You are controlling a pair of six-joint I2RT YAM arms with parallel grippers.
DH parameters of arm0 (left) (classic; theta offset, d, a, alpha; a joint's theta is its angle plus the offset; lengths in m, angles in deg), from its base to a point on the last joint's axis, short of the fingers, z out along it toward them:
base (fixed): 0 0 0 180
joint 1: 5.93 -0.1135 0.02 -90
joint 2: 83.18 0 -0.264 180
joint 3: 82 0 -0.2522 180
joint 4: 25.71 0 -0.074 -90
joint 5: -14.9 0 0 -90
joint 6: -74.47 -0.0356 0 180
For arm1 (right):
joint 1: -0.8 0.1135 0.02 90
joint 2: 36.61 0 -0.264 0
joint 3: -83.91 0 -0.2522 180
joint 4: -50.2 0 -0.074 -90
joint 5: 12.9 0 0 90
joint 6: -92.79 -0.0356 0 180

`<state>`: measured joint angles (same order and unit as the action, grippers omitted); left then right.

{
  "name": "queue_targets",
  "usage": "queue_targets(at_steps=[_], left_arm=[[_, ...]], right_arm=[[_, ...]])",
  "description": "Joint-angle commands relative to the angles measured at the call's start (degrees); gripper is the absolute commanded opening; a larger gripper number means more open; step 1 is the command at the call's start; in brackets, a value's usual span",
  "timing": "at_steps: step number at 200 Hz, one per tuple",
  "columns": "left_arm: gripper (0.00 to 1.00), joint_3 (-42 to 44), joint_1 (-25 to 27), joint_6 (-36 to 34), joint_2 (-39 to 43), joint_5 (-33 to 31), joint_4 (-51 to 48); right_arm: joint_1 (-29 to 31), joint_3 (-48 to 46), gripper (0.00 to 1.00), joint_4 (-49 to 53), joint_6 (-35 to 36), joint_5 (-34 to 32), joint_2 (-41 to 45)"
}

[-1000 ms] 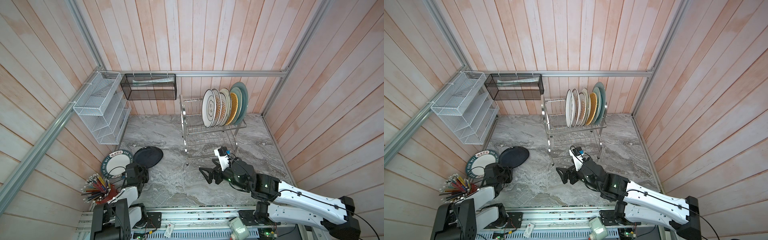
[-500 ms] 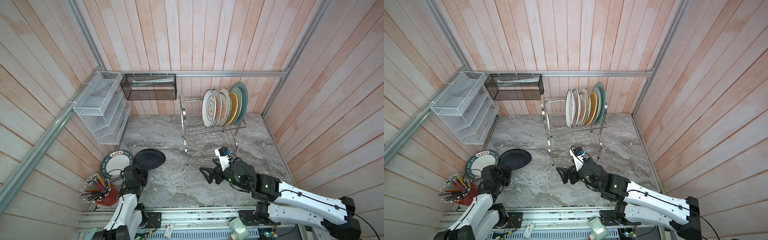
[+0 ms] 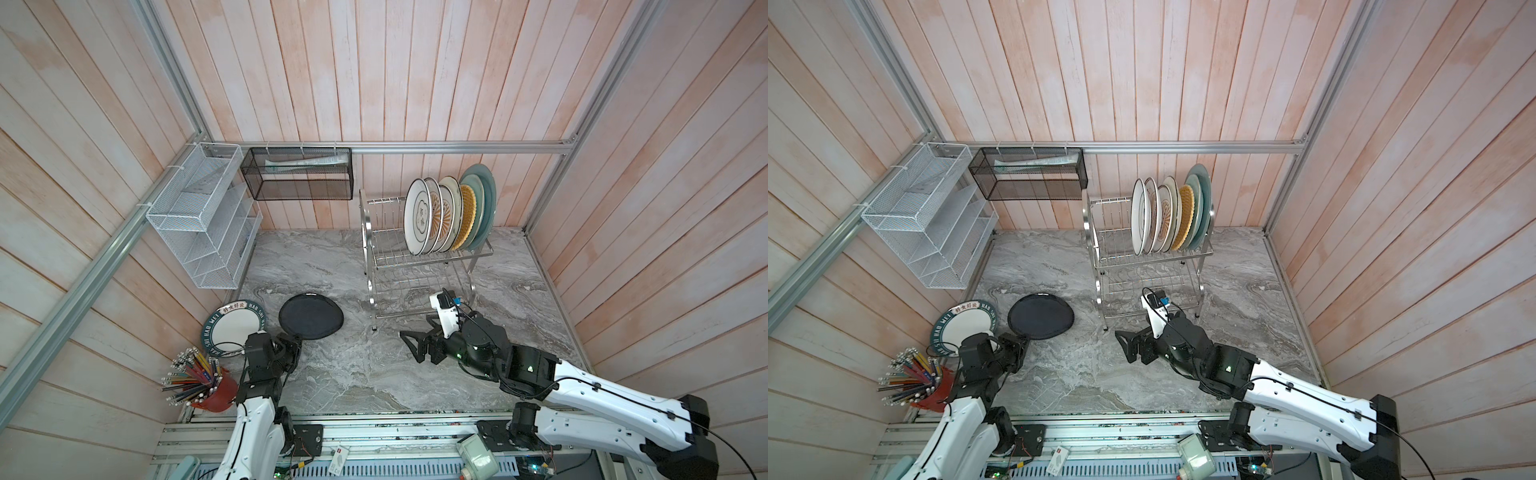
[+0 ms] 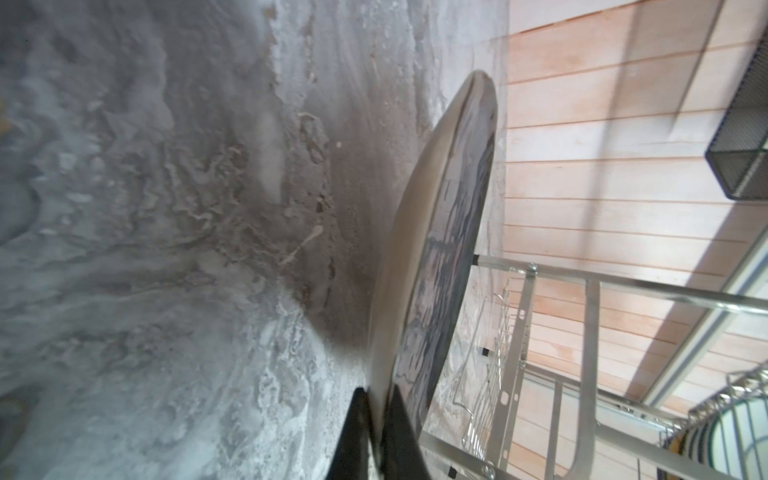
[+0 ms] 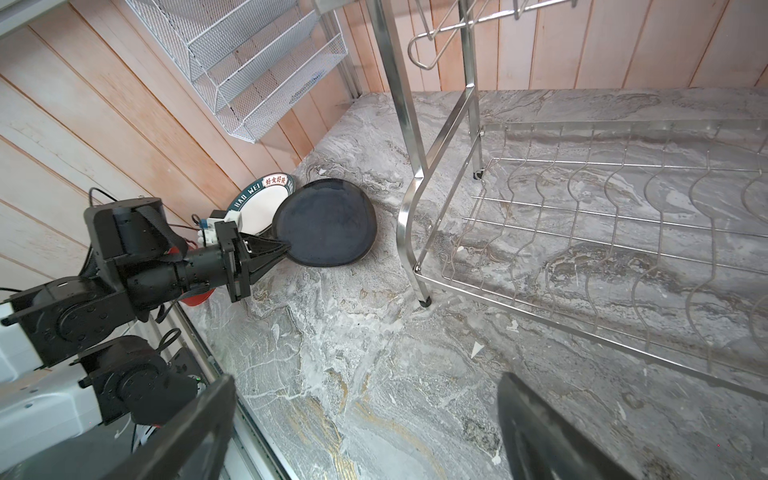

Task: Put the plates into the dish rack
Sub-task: 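Grasp the dark blue plate rim with the left gripper and tilt it upright, then carry the upright plate toward the right gripper while the right gripper reaches for it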

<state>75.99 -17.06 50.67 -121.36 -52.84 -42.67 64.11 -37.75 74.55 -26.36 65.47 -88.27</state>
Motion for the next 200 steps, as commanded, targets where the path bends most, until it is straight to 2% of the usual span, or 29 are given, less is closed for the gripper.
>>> queue_targets(at_steps=[1, 46, 91, 158, 200], left_arm=[[0.00, -1.5, -0.1, -3.2, 4.9, 3.5, 1.6], [0.00, -5.2, -0.1, -3.8, 12.7, 3.5, -7.6], [0.00, -11.5, -0.1, -4.8, 14.7, 6.3, -12.5], [0.00, -17.3, -0.1, -7.1, 15.5, 15.4, -13.6], [0.00, -17.9, -0.1, -6.8, 16.1, 22.3, -13.7]], right_arm=[[-2.1, -1.1, 0.98, -0.9, -0.1, 3.9, -0.3], [-5.6, -0.8, 0.98, -1.3, 0.6, 7.5, -1.5], [-8.0, -0.8, 0.98, -2.0, 0.8, 10.3, -2.8], [-12.2, 0.1, 0.98, -2.1, 0.8, 14.4, -4.1], [-13.9, 1.8, 0.98, -3.1, 1.0, 19.0, -7.4]])
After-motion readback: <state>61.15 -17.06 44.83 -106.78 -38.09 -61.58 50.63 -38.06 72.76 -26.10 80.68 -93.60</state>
